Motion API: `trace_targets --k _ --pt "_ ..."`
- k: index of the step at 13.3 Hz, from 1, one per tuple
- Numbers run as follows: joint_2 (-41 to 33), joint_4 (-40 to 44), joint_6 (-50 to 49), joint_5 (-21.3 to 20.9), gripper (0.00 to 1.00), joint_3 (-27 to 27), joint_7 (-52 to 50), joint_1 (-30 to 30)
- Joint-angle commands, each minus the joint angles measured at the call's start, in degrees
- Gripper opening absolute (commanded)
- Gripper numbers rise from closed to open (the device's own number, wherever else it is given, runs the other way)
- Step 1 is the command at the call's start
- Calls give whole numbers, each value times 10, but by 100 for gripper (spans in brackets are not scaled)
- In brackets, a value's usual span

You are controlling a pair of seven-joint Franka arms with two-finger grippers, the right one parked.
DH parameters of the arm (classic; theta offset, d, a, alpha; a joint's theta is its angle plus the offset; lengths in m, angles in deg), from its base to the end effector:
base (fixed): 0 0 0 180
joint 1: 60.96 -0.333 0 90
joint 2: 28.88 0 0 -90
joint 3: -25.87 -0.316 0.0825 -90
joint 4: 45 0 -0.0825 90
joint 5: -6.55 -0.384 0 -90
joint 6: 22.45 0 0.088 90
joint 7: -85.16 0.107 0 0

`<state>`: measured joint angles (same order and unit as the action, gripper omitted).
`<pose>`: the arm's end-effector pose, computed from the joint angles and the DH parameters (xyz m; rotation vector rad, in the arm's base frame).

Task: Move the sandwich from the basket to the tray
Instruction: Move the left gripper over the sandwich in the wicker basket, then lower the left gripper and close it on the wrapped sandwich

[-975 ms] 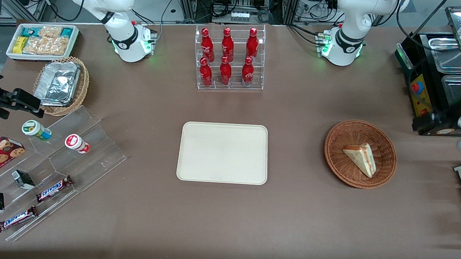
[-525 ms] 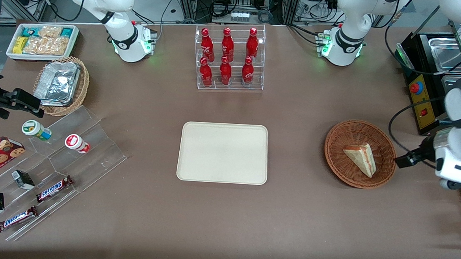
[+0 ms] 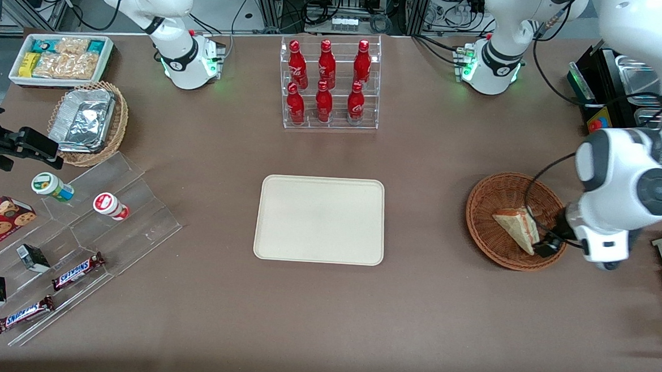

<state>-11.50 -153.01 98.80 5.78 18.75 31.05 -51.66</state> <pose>0.6134 -0.0266 0.3431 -2.7636 -1.3259 0.0597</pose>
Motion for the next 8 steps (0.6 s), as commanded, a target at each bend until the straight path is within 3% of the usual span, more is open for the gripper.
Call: trace_targets --k 1,4,8 --pt "-26 -66 43 -6 100 -3 -23 11" --pt "-34 -114 67 -53 100 -3 -22 10" --pt "-59 -178 120 -54 100 -4 -23 2"
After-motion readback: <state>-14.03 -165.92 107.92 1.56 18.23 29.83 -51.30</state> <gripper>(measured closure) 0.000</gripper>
